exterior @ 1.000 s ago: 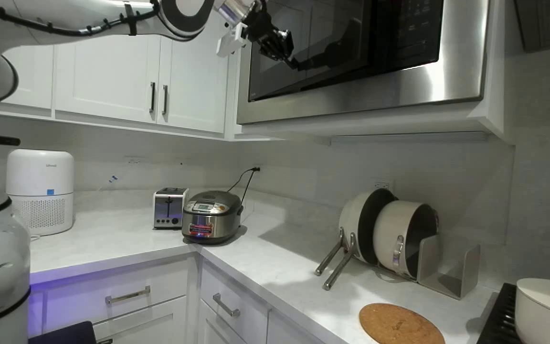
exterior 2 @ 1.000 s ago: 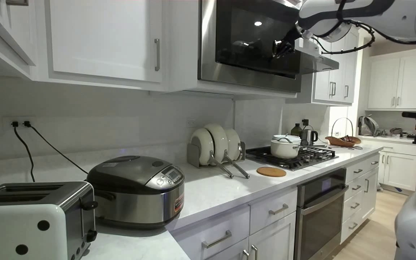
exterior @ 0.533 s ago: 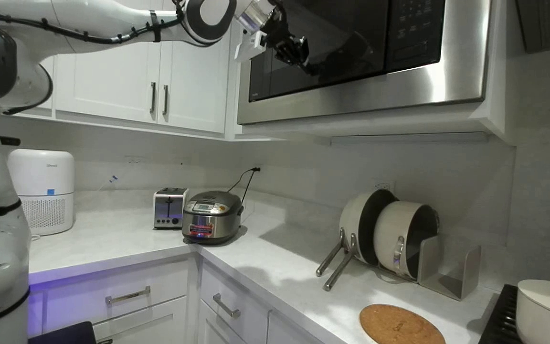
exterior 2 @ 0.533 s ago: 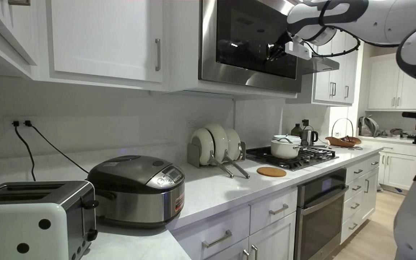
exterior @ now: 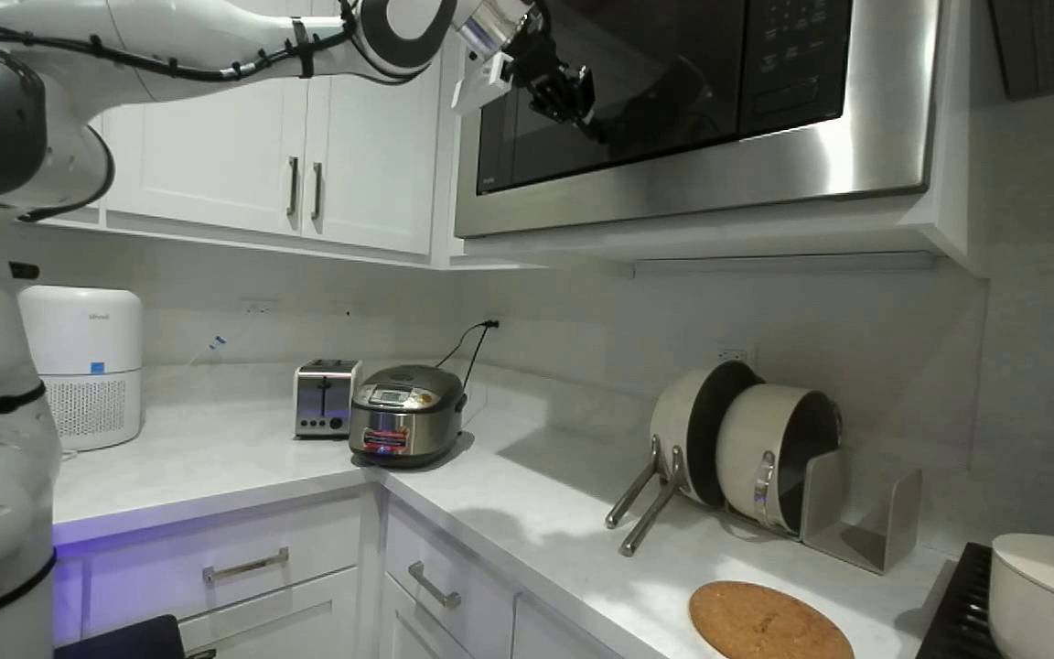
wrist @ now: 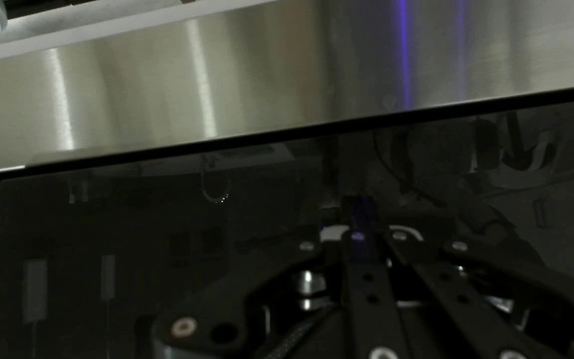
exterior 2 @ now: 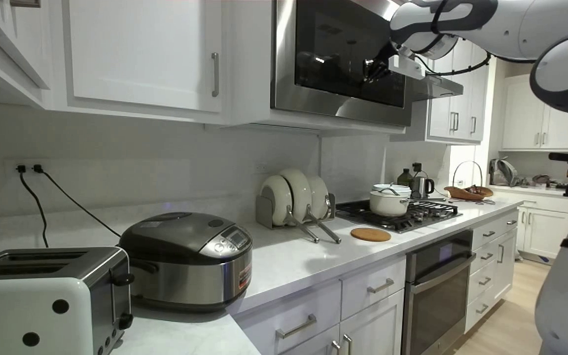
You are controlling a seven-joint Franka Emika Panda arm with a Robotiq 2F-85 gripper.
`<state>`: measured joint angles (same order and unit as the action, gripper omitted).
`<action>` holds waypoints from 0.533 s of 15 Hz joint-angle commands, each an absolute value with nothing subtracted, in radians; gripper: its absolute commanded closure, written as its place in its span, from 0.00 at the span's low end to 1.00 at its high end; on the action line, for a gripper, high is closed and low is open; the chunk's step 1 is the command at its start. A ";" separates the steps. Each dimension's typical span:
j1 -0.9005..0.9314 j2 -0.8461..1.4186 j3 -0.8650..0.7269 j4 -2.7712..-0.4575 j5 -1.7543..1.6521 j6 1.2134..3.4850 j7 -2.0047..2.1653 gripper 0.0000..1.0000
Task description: Close the door of the microwave
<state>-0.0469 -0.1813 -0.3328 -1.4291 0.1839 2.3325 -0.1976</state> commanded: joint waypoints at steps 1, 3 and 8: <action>-0.088 -0.042 -0.319 -1.315 0.211 2.380 -0.196 1.00; -0.091 -0.028 -0.311 -1.295 0.213 2.361 -0.192 1.00; -0.099 -0.052 -0.302 -1.274 0.224 2.239 -0.209 0.66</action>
